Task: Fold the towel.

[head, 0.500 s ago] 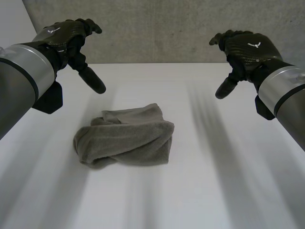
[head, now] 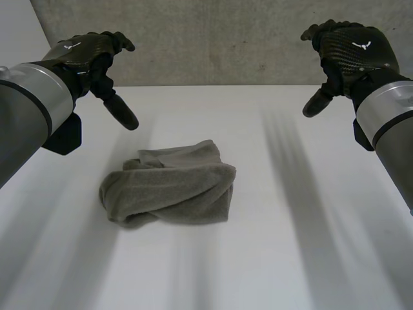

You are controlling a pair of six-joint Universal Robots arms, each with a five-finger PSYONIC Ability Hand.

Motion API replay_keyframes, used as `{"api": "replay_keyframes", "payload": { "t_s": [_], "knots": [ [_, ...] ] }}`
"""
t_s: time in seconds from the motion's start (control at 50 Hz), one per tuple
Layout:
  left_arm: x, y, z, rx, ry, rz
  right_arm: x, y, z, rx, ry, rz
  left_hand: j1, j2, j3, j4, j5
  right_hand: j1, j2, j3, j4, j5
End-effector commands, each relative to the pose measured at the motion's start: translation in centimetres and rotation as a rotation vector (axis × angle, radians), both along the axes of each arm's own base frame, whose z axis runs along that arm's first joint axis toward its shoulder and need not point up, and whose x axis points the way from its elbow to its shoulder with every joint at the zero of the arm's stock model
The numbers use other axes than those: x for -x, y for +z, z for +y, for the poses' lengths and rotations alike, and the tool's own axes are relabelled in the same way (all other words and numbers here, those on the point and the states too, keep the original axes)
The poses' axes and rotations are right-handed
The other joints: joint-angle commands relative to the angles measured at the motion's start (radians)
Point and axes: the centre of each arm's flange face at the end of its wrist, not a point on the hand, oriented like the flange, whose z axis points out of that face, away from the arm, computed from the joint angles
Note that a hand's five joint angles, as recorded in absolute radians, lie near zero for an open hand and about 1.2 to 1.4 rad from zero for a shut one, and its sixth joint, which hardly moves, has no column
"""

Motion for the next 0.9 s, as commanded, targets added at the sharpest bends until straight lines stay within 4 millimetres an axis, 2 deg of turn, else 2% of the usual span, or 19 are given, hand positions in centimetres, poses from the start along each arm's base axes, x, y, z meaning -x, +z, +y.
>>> {"api": "replay_keyframes", "payload": {
  "t_s": [0.02, 0.08, 0.14, 0.24, 0.28, 0.34, 0.38, 0.48, 0.56, 0.6, 0.62, 0.7, 0.72, 0.78, 0.82, 0.84, 0.86, 0.88, 0.9],
  "knots": [
    [-0.5, -2.1, -3.0, -0.022, 0.007, -0.063, -1.3, -1.5, -0.1, -0.053, 0.103, 0.093, -0.069, -0.067, -0.052, -0.07, -0.2, -0.055, -0.076, -0.067, -0.085, -0.064],
    [-1.2, -4.6, -5.2, -0.071, 0.018, -0.134, -2.7, -3.5, -1.1, -0.107, 0.185, 0.125, -0.063, -0.061, -0.046, -0.064, -0.194, -0.055, -0.076, -0.067, -0.085, -0.064],
    [-1.2, -5.8, -5.9, -0.094, 0.009, -0.166, -4.1, -5.2, -2.2, -0.139, 0.251, 0.134, -0.063, -0.061, -0.046, -0.064, -0.194, -0.055, -0.076, -0.067, -0.085, -0.064],
    [-0.9, -11.1, -8.4, -0.187, -0.017, -0.29, -7.0, -9.0, -3.3, -0.202, 0.327, 0.159, -0.063, -0.061, -0.046, -0.064, -0.194, -0.055, -0.076, -0.067, -0.085, -0.064],
    [-0.9, -12.3, -8.7, -0.208, -0.022, -0.311, -8.7, -11.6, -3.3, -0.246, 0.363, 0.179, -0.06, -0.058, -0.043, -0.061, -0.191, -0.055, -0.076, -0.067, -0.085, -0.064],
    [-0.8, -14.4, -9.3, -0.246, -0.033, -0.352, -9.3, -12.8, -3.4, -0.267, 0.374, 0.188, -0.034, -0.032, -0.017, -0.035, -0.165, -0.055, -0.076, -0.067, -0.085, -0.064],
    [-0.8, -15.4, -9.3, -0.269, -0.04, -0.372, -9.9, -15.2, -3.5, -0.314, 0.386, 0.206, -0.033, -0.031, -0.016, -0.035, -0.165, -0.055, -0.076, -0.067, -0.085, -0.064],
    [-0.8, -17.1, -9.3, -0.302, -0.064, -0.431, -10.8, -17.6, -2.7, -0.367, 0.414, 0.231, 0.049, 0.051, 0.066, 0.048, -0.083, 0.001, -0.02, -0.011, -0.028, -0.008],
    [-0.6, -17.5, -8.5, -0.327, -0.089, -0.468, -10.9, -18.0, -2.5, -0.378, 0.417, 0.236, 0.417, 0.419, 0.434, 0.416, 0.286, 0.231, 0.21, 0.219, 0.202, 0.222],
    [-0.5, -17.5, -8.3, -0.337, -0.096, -0.472, -10.9, -17.9, -2.5, -0.379, 0.42, 0.235, 0.584, 0.586, 0.601, 0.583, 0.453, 0.593, 0.573, 0.581, 0.564, 0.585],
    [-0.4, -17.4, -8.0, -0.344, -0.099, -0.474, -10.9, -17.9, -2.5, -0.379, 0.42, 0.235, 0.737, 0.739, 0.754, 0.736, 0.606, 0.595, 0.574, 0.583, 0.566, 0.586],
    [-0.3, -17.1, -7.7, -0.352, -0.106, -0.48, -10.7, -17.8, -2.5, -0.395, 0.418, 0.227, 0.92, 0.922, 0.937, 0.919, 0.788, 1.164, 1.144, 1.152, 1.135, 1.156],
    [-0.1, -17.0, -7.4, -0.352, -0.113, -0.483, -10.7, -17.8, -2.5, -0.395, 0.418, 0.227, 1.089, 1.091, 1.106, 1.088, 0.958, 1.166, 1.146, 1.154, 1.137, 1.158],
    [0.4, -16.0, -7.1, -0.323, -0.124, -0.476, -10.6, -17.0, -2.7, -0.384, 0.413, 0.211, 1.135, 1.137, 1.152, 1.133, 1.003, 1.166, 1.146, 1.154, 1.137, 1.158],
    [0.6, -15.3, -7.1, -0.3, -0.126, -0.468, -10.7, -14.0, -3.0, -0.317, 0.411, 0.17, 1.135, 1.137, 1.152, 1.133, 1.003, 1.166, 1.146, 1.154, 1.137, 1.158],
    [0.7, -14.2, -7.2, -0.267, -0.122, -0.457, -10.7, -14.0, -3.0, -0.316, 0.411, 0.17, 1.135, 1.137, 1.152, 1.133, 1.003, 1.166, 1.146, 1.154, 1.137, 1.158],
    [0.7, -14.2, -7.2, -0.267, -0.122, -0.457, -10.6, -11.9, -3.2, -0.264, 0.403, 0.144, 1.135, 1.137, 1.152, 1.133, 1.003, 1.166, 1.146, 1.154, 1.137, 1.158],
    [0.9, -12.8, -7.5, -0.216, -0.112, -0.433, -10.6, -11.9, -3.2, -0.264, 0.402, 0.143, 1.135, 1.137, 1.152, 1.133, 1.003, 1.166, 1.146, 1.154, 1.137, 1.158],
    [0.9, -12.8, -7.5, -0.216, -0.112, -0.433, -10.5, -9.6, -3.7, -0.194, 0.39, 0.119, 1.135, 1.137, 1.152, 1.133, 1.003, 1.166, 1.146, 1.154, 1.137, 1.158]
  ]
}}
